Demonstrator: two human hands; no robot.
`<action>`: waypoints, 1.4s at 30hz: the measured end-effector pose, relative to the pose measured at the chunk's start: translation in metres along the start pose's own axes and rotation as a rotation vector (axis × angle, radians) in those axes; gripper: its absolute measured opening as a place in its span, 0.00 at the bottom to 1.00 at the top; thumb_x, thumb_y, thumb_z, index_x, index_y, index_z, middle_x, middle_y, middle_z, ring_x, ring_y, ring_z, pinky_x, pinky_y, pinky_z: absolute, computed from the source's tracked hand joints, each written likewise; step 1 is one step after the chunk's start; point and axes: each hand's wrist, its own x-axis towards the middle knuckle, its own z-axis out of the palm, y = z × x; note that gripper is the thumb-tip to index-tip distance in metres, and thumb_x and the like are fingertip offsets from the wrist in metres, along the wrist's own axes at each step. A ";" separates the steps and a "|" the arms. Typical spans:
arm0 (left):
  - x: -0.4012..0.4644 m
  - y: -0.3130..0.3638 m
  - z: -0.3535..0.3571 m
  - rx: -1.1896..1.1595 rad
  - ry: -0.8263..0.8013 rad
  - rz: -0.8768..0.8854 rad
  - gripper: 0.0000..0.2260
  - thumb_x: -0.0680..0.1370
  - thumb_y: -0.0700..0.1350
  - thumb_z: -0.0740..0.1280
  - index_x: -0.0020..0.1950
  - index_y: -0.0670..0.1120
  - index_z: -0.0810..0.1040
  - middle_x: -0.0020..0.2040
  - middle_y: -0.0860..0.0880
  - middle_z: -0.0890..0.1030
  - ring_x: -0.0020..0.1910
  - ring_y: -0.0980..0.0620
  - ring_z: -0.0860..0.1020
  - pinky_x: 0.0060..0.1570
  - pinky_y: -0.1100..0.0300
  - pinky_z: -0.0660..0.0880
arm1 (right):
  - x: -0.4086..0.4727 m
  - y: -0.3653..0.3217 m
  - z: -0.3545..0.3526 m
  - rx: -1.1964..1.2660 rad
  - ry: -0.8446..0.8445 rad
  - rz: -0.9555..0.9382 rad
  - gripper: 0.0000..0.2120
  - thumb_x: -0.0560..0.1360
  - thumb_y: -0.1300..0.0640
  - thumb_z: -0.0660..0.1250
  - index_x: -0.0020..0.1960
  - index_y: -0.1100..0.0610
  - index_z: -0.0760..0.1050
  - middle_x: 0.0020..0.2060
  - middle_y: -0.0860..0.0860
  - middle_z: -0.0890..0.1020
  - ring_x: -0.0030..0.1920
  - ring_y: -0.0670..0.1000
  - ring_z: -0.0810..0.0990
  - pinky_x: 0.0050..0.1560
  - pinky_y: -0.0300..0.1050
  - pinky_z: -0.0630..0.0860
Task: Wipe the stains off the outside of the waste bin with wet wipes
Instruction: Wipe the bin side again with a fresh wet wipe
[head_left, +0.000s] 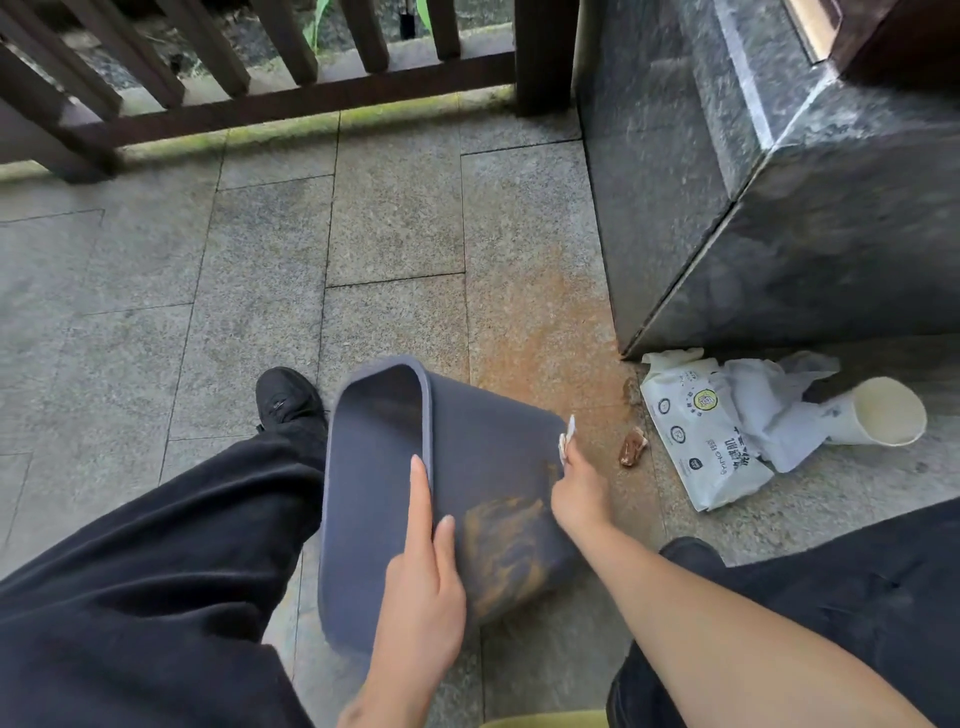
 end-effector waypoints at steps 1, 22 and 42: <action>-0.001 0.000 0.001 0.001 0.015 0.000 0.26 0.79 0.61 0.49 0.74 0.75 0.42 0.32 0.61 0.74 0.31 0.61 0.77 0.32 0.61 0.70 | -0.012 -0.002 0.005 -0.002 0.003 -0.022 0.35 0.77 0.69 0.54 0.79 0.43 0.57 0.71 0.54 0.73 0.67 0.60 0.74 0.64 0.49 0.71; 0.097 -0.001 -0.056 -0.097 0.083 -0.154 0.22 0.85 0.52 0.54 0.78 0.64 0.55 0.60 0.79 0.61 0.52 0.84 0.63 0.48 0.83 0.56 | -0.094 -0.075 0.027 -0.157 -0.081 -0.509 0.38 0.72 0.69 0.52 0.80 0.50 0.53 0.79 0.45 0.58 0.80 0.51 0.48 0.78 0.55 0.44; 0.113 -0.006 -0.050 -0.460 0.085 -0.315 0.21 0.84 0.44 0.54 0.77 0.56 0.65 0.70 0.51 0.75 0.65 0.50 0.76 0.68 0.46 0.70 | -0.145 -0.081 0.021 -0.320 -0.057 -1.013 0.33 0.69 0.59 0.53 0.75 0.56 0.66 0.75 0.50 0.69 0.77 0.51 0.62 0.78 0.56 0.47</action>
